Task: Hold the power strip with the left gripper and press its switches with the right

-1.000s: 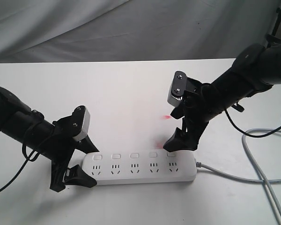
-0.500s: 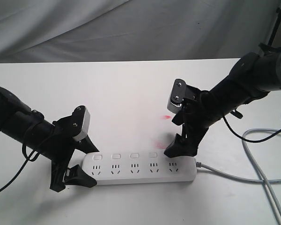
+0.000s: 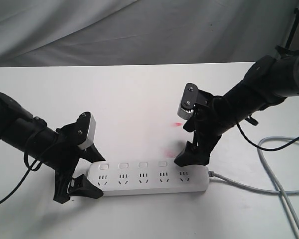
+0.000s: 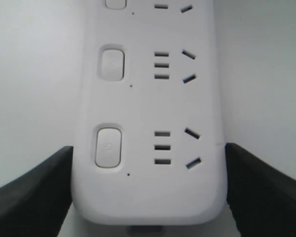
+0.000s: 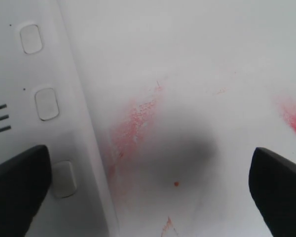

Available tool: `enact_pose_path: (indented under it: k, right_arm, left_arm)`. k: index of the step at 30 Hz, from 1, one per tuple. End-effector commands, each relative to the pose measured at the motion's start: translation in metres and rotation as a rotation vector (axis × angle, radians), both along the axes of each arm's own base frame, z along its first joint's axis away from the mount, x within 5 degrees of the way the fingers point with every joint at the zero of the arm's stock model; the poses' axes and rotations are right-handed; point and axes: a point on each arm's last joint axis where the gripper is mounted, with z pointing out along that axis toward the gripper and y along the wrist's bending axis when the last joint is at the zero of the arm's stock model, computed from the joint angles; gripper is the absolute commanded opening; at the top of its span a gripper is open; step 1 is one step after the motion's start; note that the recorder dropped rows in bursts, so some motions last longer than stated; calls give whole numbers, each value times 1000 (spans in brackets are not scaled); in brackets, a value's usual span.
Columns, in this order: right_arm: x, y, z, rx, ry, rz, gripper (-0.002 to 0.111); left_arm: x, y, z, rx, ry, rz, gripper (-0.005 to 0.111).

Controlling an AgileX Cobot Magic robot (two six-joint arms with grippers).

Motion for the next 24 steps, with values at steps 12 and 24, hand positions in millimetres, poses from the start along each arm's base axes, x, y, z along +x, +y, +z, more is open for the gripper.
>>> enact_pose_path:
  k: [12, 24]
  right_arm:
    - [1, -1, 4, 9, -23, -19, 105]
    - [0, -1, 4, 10, -21, -19, 105]
  left_arm:
    - [1, 0, -1, 20, -23, 12, 0]
    - [1, 0, -1, 20, -23, 12, 0]
